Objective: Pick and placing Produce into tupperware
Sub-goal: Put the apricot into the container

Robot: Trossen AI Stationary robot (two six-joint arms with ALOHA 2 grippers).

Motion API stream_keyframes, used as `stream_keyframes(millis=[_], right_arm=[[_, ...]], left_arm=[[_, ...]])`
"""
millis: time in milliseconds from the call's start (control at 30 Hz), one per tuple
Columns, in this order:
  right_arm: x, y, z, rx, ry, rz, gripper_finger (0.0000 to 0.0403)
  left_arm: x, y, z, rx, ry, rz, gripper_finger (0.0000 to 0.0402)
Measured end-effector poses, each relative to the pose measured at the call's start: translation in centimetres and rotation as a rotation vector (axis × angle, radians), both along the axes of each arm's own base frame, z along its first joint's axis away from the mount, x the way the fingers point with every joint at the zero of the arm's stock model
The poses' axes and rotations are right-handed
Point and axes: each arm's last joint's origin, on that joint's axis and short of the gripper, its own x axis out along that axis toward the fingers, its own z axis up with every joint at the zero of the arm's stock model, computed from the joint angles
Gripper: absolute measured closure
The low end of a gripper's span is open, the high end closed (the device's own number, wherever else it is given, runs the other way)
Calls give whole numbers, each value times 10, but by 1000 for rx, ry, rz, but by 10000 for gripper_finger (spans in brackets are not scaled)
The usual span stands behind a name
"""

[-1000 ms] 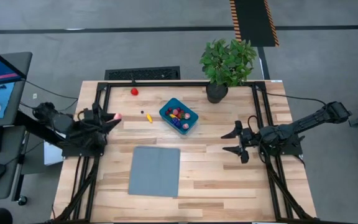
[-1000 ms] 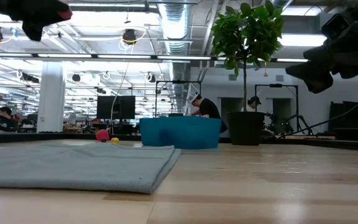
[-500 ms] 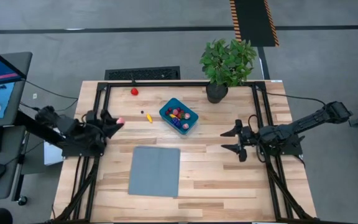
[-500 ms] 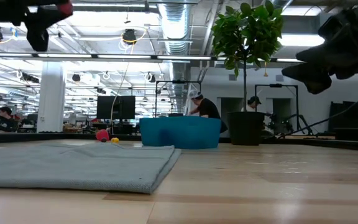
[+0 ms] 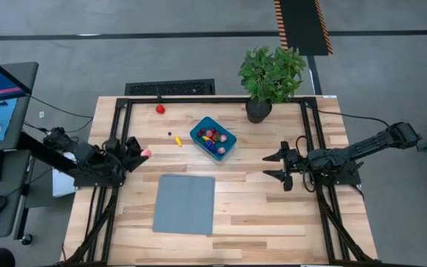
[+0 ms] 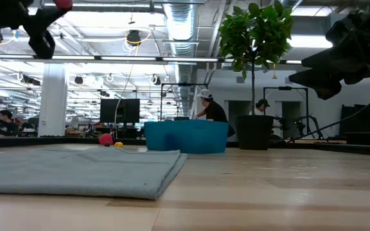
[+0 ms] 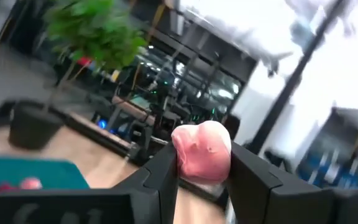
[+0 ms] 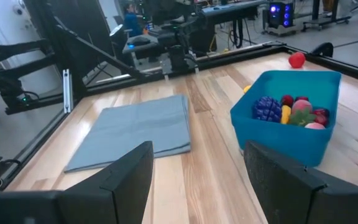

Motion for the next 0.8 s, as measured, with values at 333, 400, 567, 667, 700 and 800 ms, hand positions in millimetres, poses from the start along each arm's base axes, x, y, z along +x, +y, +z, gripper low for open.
stream_keyframes(millis=[333, 400, 567, 667, 700, 800], right_arm=[[0, 0, 0, -6, 0, 1, 129], [0, 0, 0, -6, 0, 1, 129], [0, 0, 0, -6, 0, 1, 129], [0, 0, 0, -6, 0, 1, 129], [0, 0, 0, -6, 0, 1, 129], [0, 0, 0, -8, 0, -3, 129]], left_arm=[[3, -3, -12, 789, 159, 144, 297], [3, -1, -12, 871, 193, 223, 297], [2, 2, -12, 1152, 293, 385, 297], [1, 5, -8, 1237, 346, 490, 297], [0, 6, -6, 1249, 353, 523, 297], [-2, 9, 2, 1219, 330, 607, 297]])
